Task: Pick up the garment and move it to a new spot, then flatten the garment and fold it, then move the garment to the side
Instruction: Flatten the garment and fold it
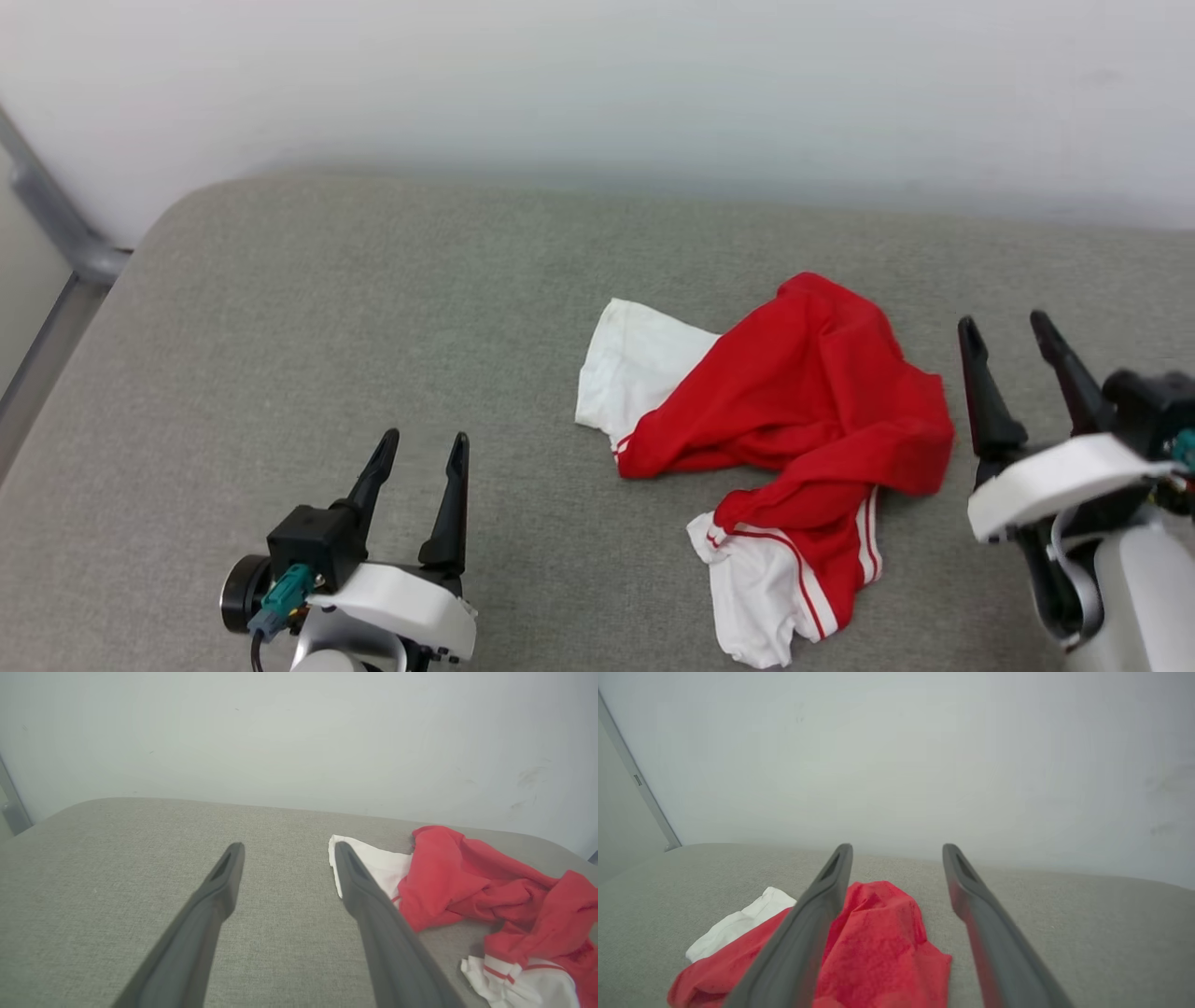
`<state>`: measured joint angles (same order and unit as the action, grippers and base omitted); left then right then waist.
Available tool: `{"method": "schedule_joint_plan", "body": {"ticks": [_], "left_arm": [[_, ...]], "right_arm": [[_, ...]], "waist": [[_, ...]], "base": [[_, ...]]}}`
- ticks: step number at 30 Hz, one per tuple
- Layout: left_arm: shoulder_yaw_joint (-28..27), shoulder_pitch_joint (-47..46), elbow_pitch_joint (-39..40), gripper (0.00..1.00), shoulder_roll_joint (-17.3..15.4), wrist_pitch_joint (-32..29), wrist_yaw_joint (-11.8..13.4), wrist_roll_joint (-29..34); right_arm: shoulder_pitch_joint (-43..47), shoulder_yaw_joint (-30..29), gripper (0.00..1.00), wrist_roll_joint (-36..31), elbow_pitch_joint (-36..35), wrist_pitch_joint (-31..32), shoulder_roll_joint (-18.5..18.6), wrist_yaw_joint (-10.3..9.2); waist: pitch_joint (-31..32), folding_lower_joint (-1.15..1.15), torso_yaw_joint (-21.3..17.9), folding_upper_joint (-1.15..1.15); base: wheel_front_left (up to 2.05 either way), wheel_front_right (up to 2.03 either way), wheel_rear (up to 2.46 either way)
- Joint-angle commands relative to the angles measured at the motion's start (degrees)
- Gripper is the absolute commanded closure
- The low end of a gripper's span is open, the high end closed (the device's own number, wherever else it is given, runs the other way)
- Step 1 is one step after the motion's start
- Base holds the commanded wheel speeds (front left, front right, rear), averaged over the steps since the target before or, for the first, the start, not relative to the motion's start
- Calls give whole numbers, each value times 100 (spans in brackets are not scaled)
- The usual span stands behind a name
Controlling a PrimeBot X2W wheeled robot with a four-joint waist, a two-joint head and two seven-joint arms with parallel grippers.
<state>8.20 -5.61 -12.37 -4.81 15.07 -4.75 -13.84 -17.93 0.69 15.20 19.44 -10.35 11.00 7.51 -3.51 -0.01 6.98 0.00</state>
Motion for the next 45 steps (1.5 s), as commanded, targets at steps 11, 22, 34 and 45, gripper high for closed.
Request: {"method": "schedule_joint_plan", "body": {"ticks": [11, 22, 34, 45], "left_arm": [[-20, 263, -64, 0, -132, -84, 116, 14], [754, -236, 6, 0, -134, -1492, -139, -46], [2792, -988, 45, 0, -498, -3388, -274, -705], [4580, -1943, -690, 0, -1031, -4514, -277, -1439]], "right_arm": [[1921, -223, 0, -490, -2180, 762, -597, -4], [2732, -298, 0, -602, -3205, 1254, -791, -4], [2463, -272, 0, -563, -3394, 1295, -818, -4], [2129, -178, 0, -357, -3207, 1118, -816, -4]], "waist": [[441, 1, -473, 0], [359, 1, -718, 0], [-237, 1, -1004, 0], [-877, 1, -1253, 0]], "base": [[0, 0, 0], [0, 0, 0], [0, 0, 0], [0, 0, 0]]}}
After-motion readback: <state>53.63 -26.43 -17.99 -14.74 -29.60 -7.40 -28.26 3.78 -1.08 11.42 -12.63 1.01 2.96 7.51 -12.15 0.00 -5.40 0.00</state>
